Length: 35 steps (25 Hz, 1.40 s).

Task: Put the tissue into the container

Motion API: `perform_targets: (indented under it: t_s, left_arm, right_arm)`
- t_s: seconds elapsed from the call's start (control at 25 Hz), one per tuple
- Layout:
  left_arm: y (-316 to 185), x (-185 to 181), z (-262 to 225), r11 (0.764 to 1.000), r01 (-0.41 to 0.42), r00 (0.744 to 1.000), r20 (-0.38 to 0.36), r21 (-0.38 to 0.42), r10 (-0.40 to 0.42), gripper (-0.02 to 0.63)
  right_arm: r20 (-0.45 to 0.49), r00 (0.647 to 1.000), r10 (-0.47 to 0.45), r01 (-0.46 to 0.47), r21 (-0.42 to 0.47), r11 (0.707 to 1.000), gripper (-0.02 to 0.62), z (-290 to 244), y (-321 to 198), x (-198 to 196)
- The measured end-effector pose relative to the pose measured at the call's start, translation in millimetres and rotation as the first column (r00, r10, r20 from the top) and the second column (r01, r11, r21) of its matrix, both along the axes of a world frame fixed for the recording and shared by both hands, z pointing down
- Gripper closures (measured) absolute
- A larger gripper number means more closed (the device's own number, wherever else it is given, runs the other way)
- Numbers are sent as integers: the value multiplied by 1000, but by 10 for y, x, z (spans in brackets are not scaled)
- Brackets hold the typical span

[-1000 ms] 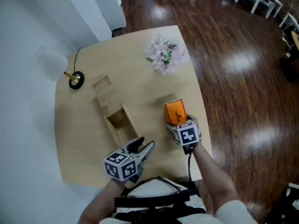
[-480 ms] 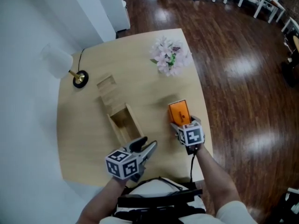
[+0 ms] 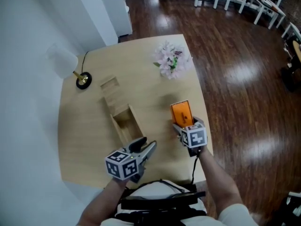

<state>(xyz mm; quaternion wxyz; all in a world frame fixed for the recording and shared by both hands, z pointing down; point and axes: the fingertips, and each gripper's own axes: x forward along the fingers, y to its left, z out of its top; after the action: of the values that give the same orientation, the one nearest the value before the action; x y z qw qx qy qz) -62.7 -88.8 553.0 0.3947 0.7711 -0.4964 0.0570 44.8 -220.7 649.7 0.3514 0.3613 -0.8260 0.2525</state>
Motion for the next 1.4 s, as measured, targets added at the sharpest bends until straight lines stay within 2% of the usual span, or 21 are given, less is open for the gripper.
perform_targets:
  t_s: [0.8,1.4]
  left_arm:
    - [347,-270,-250,997,16,1000,-6,75,-16,394]
    - [638,-751,-290,993,57,998,-13,99,-56,394]
  right_arm:
    - [8,1000,29,-30,101,994,179,-536,167,-157]
    - [12,1000,-11,9,142,990,181,-715,382,-697]
